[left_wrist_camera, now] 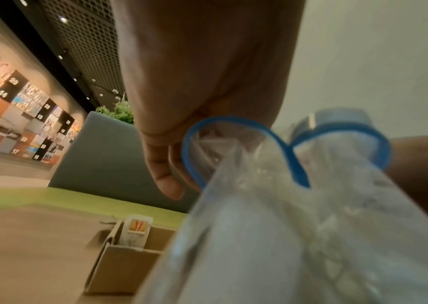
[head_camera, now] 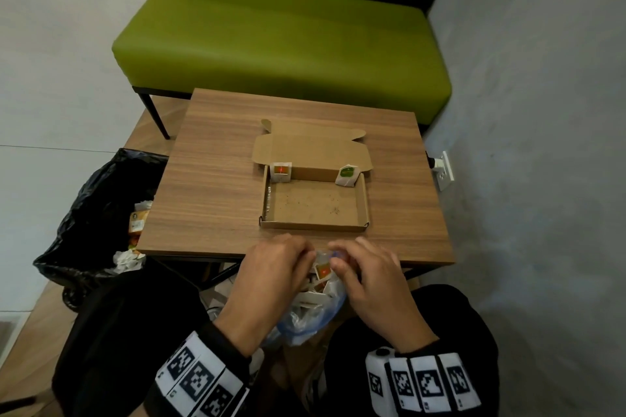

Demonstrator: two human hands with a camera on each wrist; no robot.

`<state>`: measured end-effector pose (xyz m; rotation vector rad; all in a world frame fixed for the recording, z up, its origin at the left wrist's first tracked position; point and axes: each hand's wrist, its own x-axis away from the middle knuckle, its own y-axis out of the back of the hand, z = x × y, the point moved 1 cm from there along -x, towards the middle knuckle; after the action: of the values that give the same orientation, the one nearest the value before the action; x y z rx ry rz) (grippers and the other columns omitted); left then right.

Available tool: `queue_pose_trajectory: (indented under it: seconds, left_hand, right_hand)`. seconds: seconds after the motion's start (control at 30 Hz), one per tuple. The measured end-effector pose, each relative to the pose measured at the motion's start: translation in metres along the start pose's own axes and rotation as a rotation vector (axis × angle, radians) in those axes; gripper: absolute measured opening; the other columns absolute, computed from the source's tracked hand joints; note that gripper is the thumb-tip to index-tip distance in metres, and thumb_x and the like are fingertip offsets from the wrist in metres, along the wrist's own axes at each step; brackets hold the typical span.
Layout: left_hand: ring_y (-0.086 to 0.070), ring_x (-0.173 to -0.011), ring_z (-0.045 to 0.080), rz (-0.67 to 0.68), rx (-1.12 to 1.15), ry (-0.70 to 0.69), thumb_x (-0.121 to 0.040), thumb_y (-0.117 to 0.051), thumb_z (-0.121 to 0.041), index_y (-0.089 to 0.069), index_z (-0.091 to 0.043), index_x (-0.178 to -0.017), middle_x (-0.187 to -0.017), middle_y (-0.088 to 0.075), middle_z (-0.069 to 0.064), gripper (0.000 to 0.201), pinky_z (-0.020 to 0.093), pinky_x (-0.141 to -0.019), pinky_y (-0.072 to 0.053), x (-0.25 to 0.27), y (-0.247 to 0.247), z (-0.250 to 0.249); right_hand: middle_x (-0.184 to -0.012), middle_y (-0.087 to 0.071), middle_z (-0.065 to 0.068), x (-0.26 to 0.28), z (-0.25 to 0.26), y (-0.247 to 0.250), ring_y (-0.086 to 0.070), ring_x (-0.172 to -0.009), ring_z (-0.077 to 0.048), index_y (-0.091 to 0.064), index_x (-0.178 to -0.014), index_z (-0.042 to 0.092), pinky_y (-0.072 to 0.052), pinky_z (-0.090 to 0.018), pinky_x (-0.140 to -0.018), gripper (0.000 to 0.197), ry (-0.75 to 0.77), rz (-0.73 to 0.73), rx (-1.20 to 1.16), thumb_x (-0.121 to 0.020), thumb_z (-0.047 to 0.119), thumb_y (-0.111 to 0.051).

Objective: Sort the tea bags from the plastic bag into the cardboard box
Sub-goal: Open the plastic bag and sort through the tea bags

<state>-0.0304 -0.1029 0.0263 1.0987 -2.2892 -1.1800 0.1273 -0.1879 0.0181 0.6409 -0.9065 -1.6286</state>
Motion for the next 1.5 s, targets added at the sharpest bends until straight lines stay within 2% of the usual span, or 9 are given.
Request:
queue_pose_trajectory:
  seconds: [0.23,0.4,0.5,0.7,0.87,1.0,1.27,1.4,1.5]
  left_hand:
    - [-0.062,-0.084,-0.004,0.038,0.391,0.189,-0.096,-0.059,-0.023,-0.065,-0.034,-0.087,-0.083,-0.067,-0.012,0.016,0.014,-0.071,-0.051,0.008,-0.003,0.001]
    - [-0.060,-0.067,0.009,-0.012,0.815,0.351,-0.097,-0.054,-0.005,-0.067,-0.009,-0.084,-0.072,-0.067,0.000,0.018,0.019,-0.064,-0.048,0.007,-0.008,0.006]
    - [-0.060,-0.069,0.013,0.017,0.975,0.479,-0.099,-0.051,-0.005,-0.067,-0.009,-0.083,-0.072,-0.067,0.002,0.023,0.024,-0.066,-0.049,0.006,-0.011,0.006]
    - [-0.060,-0.079,-0.001,0.089,0.437,0.226,-0.099,-0.052,-0.016,-0.064,-0.027,-0.092,-0.082,-0.066,-0.010,0.017,0.013,-0.067,-0.045,-0.001,-0.005,0.011]
    - [-0.062,-0.071,0.006,-0.073,0.715,0.395,-0.101,-0.051,-0.015,-0.066,-0.019,-0.089,-0.080,-0.068,0.004,0.019,0.021,-0.066,-0.048,-0.003,-0.006,0.015]
    - [-0.060,-0.066,0.006,-0.104,0.836,0.426,-0.102,-0.049,-0.016,-0.066,-0.016,-0.094,-0.077,-0.067,-0.001,0.019,0.020,-0.059,-0.047,-0.002,-0.009,0.015]
    - [-0.065,-0.067,0.009,-0.183,0.570,0.310,-0.097,-0.058,-0.018,-0.068,-0.024,-0.096,-0.074,-0.069,-0.002,0.012,0.023,-0.059,-0.052,-0.003,0.002,0.019]
    - [-0.063,-0.065,0.007,-0.181,0.394,0.145,-0.098,-0.053,-0.015,-0.050,-0.028,-0.111,-0.073,-0.064,-0.005,0.018,0.021,-0.056,-0.051,-0.003,0.014,0.016]
    - [-0.057,-0.070,0.009,-0.069,0.147,-0.023,-0.093,-0.045,-0.014,-0.056,-0.025,-0.095,-0.081,-0.059,-0.008,0.016,0.025,-0.059,-0.046,-0.003,0.018,0.012]
  right_hand:
    - [-0.111,-0.055,0.022,0.002,-0.008,0.004,-0.048,-0.106,0.000,-0.059,-0.127,0.036,-0.037,-0.042,-0.099,0.043,-0.033,0.011,0.035,-0.096,0.045,-0.031]
    - [-0.106,-0.055,0.022,0.000,-0.010,-0.003,-0.050,-0.102,-0.001,-0.063,-0.110,0.034,-0.038,-0.043,-0.097,0.035,-0.052,-0.034,-0.047,-0.099,0.041,-0.030]
    - [-0.101,-0.053,0.014,-0.001,-0.010,-0.013,-0.054,-0.099,-0.009,-0.059,-0.096,0.032,-0.046,-0.045,-0.090,0.029,-0.090,-0.088,-0.238,-0.097,0.042,-0.032]
    - [-0.110,-0.051,0.003,-0.007,-0.006,-0.014,-0.054,-0.106,-0.015,-0.065,-0.099,0.011,-0.045,-0.035,-0.098,0.022,-0.269,0.029,-0.670,-0.103,0.017,-0.045]
    - [-0.107,-0.061,0.009,-0.007,-0.004,-0.004,-0.060,-0.099,-0.002,-0.066,-0.108,0.026,-0.048,-0.018,-0.086,0.015,-0.345,-0.167,-0.577,-0.094,0.033,-0.063]
    - [-0.083,-0.076,-0.002,-0.006,0.001,-0.002,-0.071,-0.077,-0.011,-0.073,-0.090,0.017,-0.056,-0.027,-0.071,0.008,-0.406,-0.125,-0.729,-0.090,0.024,-0.070]
    - [-0.063,-0.069,0.001,-0.008,-0.008,0.004,-0.065,-0.058,-0.010,-0.067,-0.075,0.021,-0.055,-0.030,-0.057,0.017,-0.352,-0.250,-0.413,-0.089,0.012,-0.068]
    - [-0.060,-0.064,0.000,-0.007,-0.006,0.014,-0.061,-0.057,-0.012,-0.058,-0.082,0.035,-0.055,-0.035,-0.059,0.025,-0.228,-0.207,-0.300,-0.091,0.013,-0.065]
    - [-0.059,-0.059,0.003,-0.004,-0.004,0.018,-0.054,-0.051,-0.013,-0.057,-0.089,0.034,-0.046,-0.033,-0.050,0.022,-0.065,-0.232,-0.220,-0.092,0.013,-0.061]
